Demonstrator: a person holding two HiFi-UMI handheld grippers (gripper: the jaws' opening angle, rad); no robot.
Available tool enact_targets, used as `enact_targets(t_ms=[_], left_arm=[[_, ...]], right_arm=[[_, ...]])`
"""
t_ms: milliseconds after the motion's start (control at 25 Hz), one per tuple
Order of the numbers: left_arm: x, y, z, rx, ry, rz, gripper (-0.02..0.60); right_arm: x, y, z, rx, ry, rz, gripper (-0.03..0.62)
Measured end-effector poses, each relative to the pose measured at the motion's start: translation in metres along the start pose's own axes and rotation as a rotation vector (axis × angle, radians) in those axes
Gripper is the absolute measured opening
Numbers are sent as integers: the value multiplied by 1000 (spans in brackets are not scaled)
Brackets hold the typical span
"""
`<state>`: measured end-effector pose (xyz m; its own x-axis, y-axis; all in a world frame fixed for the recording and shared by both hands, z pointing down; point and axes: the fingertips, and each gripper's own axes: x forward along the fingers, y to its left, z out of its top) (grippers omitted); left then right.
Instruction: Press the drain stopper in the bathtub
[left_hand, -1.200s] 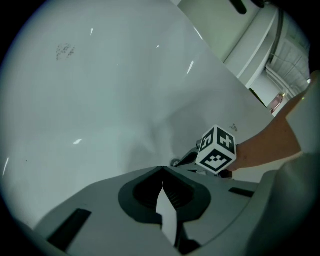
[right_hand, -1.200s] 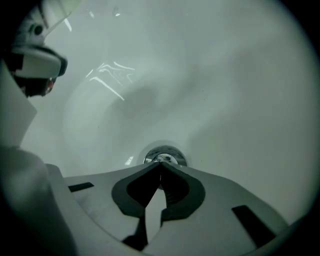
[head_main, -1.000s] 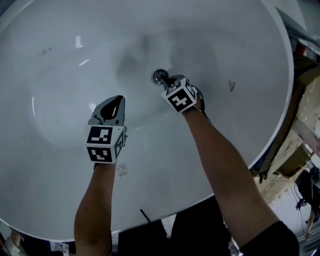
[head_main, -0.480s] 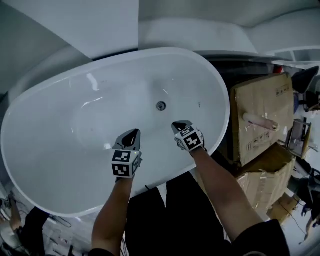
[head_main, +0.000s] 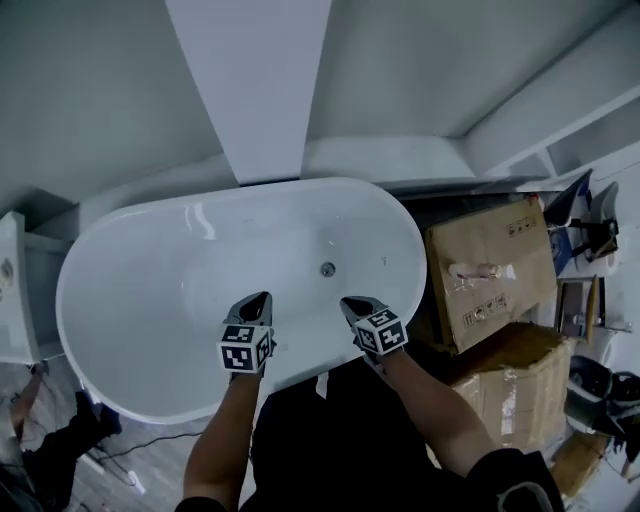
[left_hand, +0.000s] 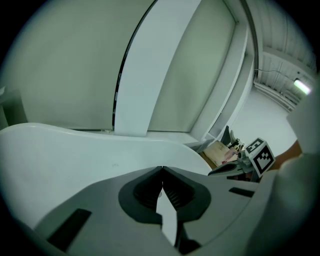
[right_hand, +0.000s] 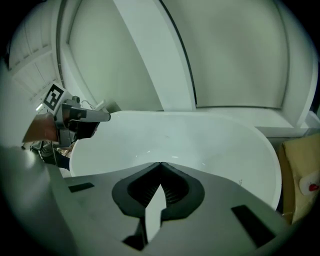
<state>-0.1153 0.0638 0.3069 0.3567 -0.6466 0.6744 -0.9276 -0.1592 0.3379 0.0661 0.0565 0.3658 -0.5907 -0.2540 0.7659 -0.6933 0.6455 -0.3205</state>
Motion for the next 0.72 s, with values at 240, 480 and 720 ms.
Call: enact_targets(t_ms=[240,480,720], left_arm=[[-43,-12,22,0,-48,-7,14],[-80,-46,40,30,-81,-71,15],[-108,-68,75,82,-137,-99,15]], right_arm=[[-46,38,55,-77,-119,2,14],[-101,68,86,-78,-242,2,12],[-148,99,120,-109,-356,29,12]])
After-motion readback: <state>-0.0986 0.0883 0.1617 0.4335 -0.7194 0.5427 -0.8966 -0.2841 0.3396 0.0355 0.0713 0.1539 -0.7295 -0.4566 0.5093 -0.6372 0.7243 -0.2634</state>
